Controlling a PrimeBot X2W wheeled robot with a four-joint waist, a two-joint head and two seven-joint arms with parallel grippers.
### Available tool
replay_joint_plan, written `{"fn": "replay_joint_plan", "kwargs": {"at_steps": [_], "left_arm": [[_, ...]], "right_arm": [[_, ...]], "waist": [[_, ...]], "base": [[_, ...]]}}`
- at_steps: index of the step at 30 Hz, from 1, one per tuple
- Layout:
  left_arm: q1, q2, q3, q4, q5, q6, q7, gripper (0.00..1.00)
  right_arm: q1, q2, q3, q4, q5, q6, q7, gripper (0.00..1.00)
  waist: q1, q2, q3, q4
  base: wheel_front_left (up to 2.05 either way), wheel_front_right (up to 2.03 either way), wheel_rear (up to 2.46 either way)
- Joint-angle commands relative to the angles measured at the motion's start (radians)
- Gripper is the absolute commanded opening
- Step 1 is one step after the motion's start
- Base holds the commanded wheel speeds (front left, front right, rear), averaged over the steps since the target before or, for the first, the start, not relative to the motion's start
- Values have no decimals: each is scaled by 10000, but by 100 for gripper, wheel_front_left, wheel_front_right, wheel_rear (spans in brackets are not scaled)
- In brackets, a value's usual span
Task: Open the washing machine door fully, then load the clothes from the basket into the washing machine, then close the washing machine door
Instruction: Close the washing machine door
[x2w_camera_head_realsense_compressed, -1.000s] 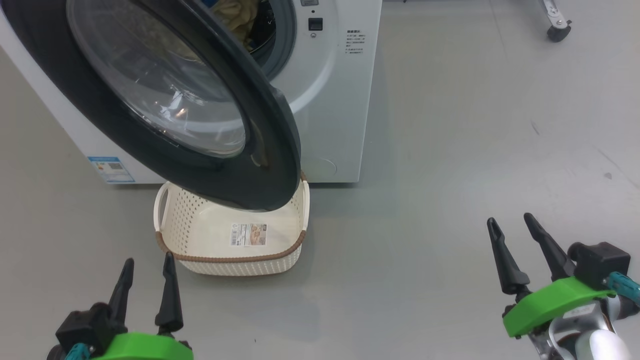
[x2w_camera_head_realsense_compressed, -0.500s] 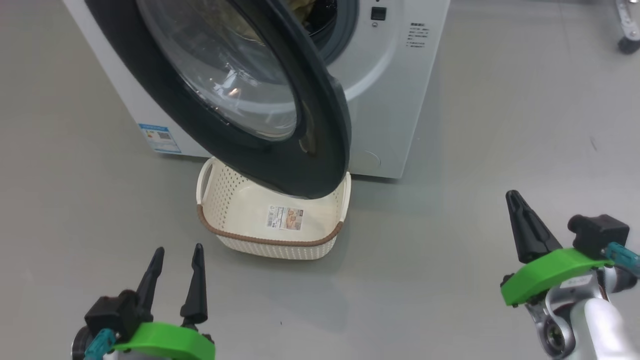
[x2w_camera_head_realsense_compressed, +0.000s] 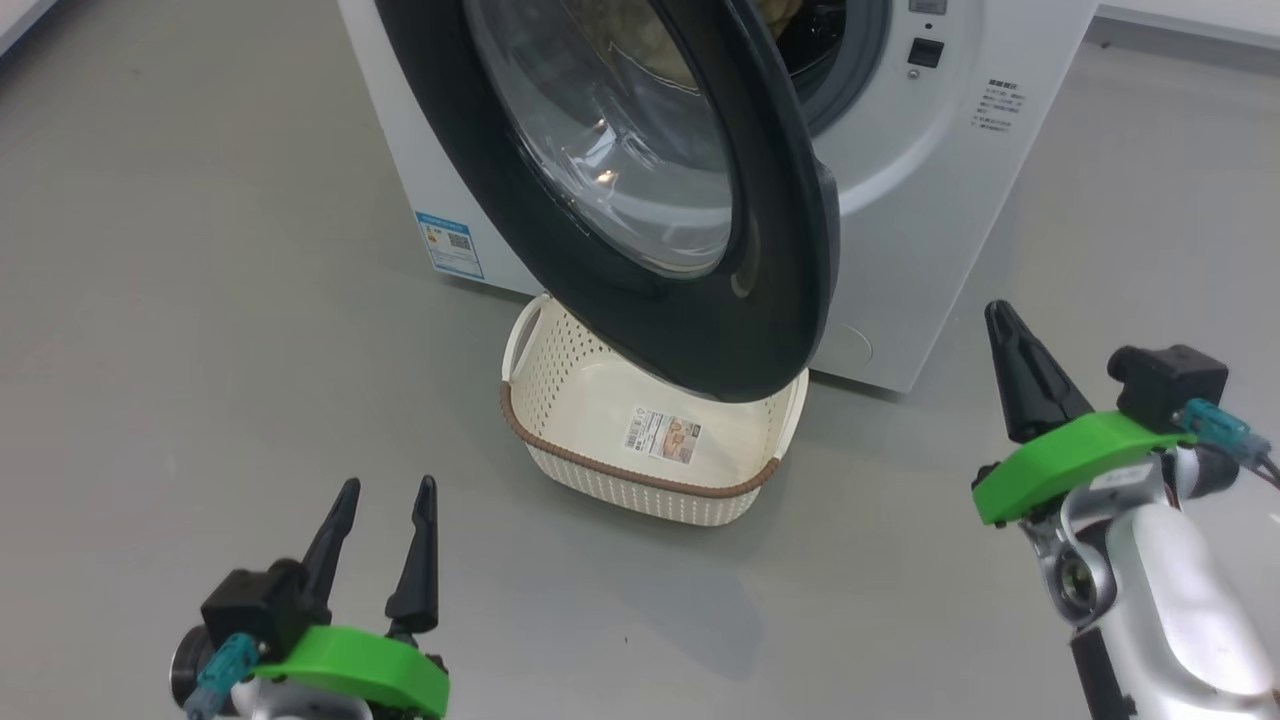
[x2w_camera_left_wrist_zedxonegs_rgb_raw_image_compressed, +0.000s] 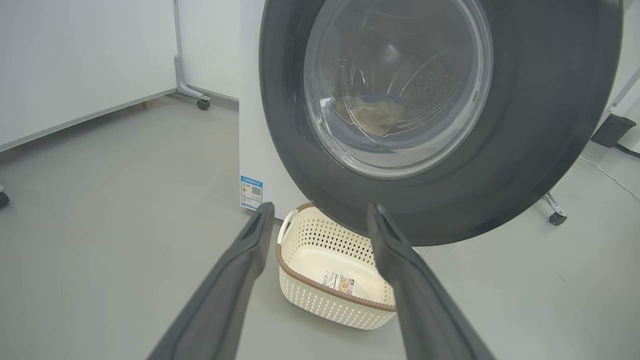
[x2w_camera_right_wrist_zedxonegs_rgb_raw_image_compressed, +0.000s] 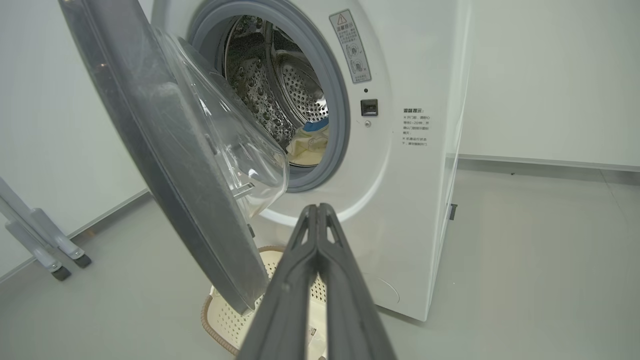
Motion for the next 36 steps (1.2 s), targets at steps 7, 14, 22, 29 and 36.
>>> {"fn": "replay_joint_plan", "kwargs": {"at_steps": [7,14,22,29,36], "left_arm": [[-413,58,265,-171,-71,-26,-225,100],[-482,58,195,-172,-111,-22,-259,100],[-577,53,121,-186,-146,-9,-283,100],[-671,-46,73,-142,-215,11,-363,100],[-873,-116,100,-63,-293,-16,-482,100]], "right_arm": [[-1357,-89,376,-930,-359,2,-335,0],[-2252,-89,1775,-2648,-96,2,-95,0],[-2441,-89,3061,-2352,220,2,483,0],[-2595,-89,3859,-984,498,2,536,0],[-2984,-89,4415,474,816,2,313,0]], "waist": [[-1,0,-146,143],[-1,0,-185,228],[-1,0,-95,482],[-1,0,139,627],[-1,0,433,765]], "base": [[0,0,0],[0,0,0],[0,0,0],[0,0,0],[0,0,0]]}}
